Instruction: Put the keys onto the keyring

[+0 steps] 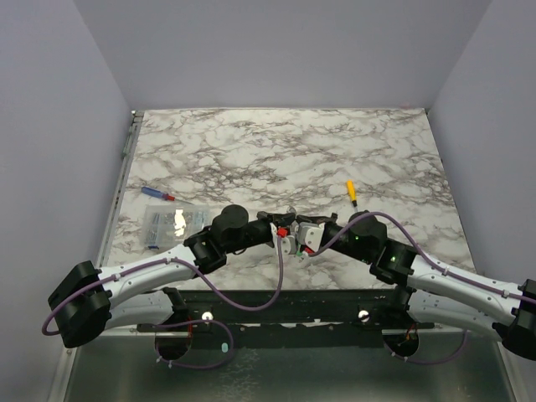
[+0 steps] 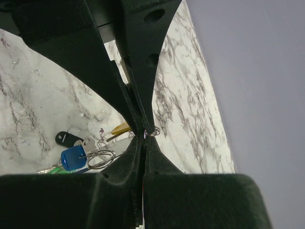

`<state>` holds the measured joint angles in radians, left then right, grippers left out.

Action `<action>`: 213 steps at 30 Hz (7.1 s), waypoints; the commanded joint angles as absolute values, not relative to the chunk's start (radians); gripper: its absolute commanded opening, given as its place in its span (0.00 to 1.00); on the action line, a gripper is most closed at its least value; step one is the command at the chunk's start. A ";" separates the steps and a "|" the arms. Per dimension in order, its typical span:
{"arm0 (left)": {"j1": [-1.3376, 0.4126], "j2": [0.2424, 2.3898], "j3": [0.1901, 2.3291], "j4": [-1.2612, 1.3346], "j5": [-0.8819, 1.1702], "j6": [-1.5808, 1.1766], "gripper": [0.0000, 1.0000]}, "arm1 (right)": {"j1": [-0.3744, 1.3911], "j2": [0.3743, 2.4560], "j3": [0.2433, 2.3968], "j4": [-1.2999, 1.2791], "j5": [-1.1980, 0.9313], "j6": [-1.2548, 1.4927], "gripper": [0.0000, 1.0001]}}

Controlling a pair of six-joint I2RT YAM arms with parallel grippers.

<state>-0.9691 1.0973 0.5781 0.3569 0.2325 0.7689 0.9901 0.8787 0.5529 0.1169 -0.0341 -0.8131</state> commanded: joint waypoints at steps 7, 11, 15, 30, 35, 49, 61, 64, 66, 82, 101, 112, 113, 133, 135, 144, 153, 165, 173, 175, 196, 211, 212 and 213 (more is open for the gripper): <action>-0.981 1.046 0.601 0.372 0.238 0.804 0.04 | 1.005 0.857 0.569 0.128 -0.005 -0.811 0.01; -0.980 1.042 0.599 0.371 0.202 0.807 0.32 | 1.005 0.797 0.543 0.182 0.023 -0.802 0.01; -0.980 1.033 0.596 0.371 0.192 0.820 0.54 | 1.005 0.731 0.519 0.236 0.025 -0.784 0.01; -0.980 0.960 0.505 0.564 0.328 0.806 0.49 | 1.005 0.636 0.490 0.280 -0.065 -0.711 0.01; -0.980 0.958 0.499 0.566 0.404 0.815 0.42 | 1.005 0.625 0.492 0.274 -0.080 -0.704 0.01; -0.980 0.959 0.495 0.566 0.404 0.825 0.34 | 1.005 0.609 0.491 0.263 -0.136 -0.681 0.01; -0.980 0.952 0.495 0.566 0.409 0.826 0.29 | 1.006 0.626 0.495 0.263 -0.164 -0.666 0.01; -0.982 0.954 0.497 0.566 0.416 0.825 0.19 | 1.005 0.627 0.499 0.261 -0.169 -0.660 0.01; -0.982 0.956 0.497 0.566 0.417 0.825 0.13 | 1.005 0.626 0.498 0.262 -0.169 -0.660 0.01; -0.982 0.960 0.498 0.566 0.426 0.822 0.00 | 1.005 0.618 0.487 0.328 -0.166 -0.629 0.00; -0.983 0.968 0.500 0.582 0.467 0.803 0.00 | 1.005 0.646 0.480 0.388 -0.120 -0.618 0.01; -0.982 0.952 0.492 0.583 0.385 0.831 0.00 | 1.005 0.656 0.483 0.368 -0.118 -0.620 0.01; -0.983 0.949 0.492 0.582 0.380 0.833 0.00 | 1.005 0.657 0.485 0.363 -0.118 -0.620 0.01; -0.982 0.926 0.483 0.583 0.272 0.882 0.00 | 1.005 0.686 0.485 0.347 -0.107 -0.633 0.01; -0.983 0.928 0.483 0.583 0.271 0.882 0.00 | 1.005 0.683 0.483 0.344 -0.101 -0.636 0.01; -0.983 0.947 0.480 0.581 0.269 0.876 0.16 | 1.005 0.678 0.480 0.355 -0.095 -0.643 0.01; -0.982 0.934 0.473 0.574 0.275 0.883 0.36 | 1.005 0.663 0.475 0.343 -0.080 -0.659 0.01; -0.982 0.908 0.474 0.545 0.360 0.885 0.31 | 1.006 0.649 0.474 0.328 -0.075 -0.676 0.01; -0.979 0.913 0.477 0.548 0.426 0.850 0.29 | 1.005 0.620 0.465 0.351 -0.081 -0.659 0.01; -0.979 0.920 0.479 0.548 0.423 0.844 0.30 | 1.005 0.603 0.457 0.374 -0.079 -0.650 0.01; -0.970 1.067 0.477 0.775 0.333 0.540 0.53 | 1.005 0.598 0.449 0.425 -0.066 -0.643 0.01; -0.968 1.092 0.486 0.776 0.347 0.487 0.60 | 1.005 0.588 0.445 0.436 -0.094 -0.625 0.01; -0.968 1.093 0.487 0.776 0.349 0.485 0.60 | 1.005 0.588 0.445 0.437 -0.096 -0.624 0.01; -0.968 1.095 0.487 0.776 0.351 0.482 0.60 | 1.005 0.587 0.445 0.437 -0.098 -0.623 0.01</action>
<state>-0.9707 1.0847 0.4782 0.7475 0.3286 0.5140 1.0004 0.6018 0.4492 0.3729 -0.0910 -0.6392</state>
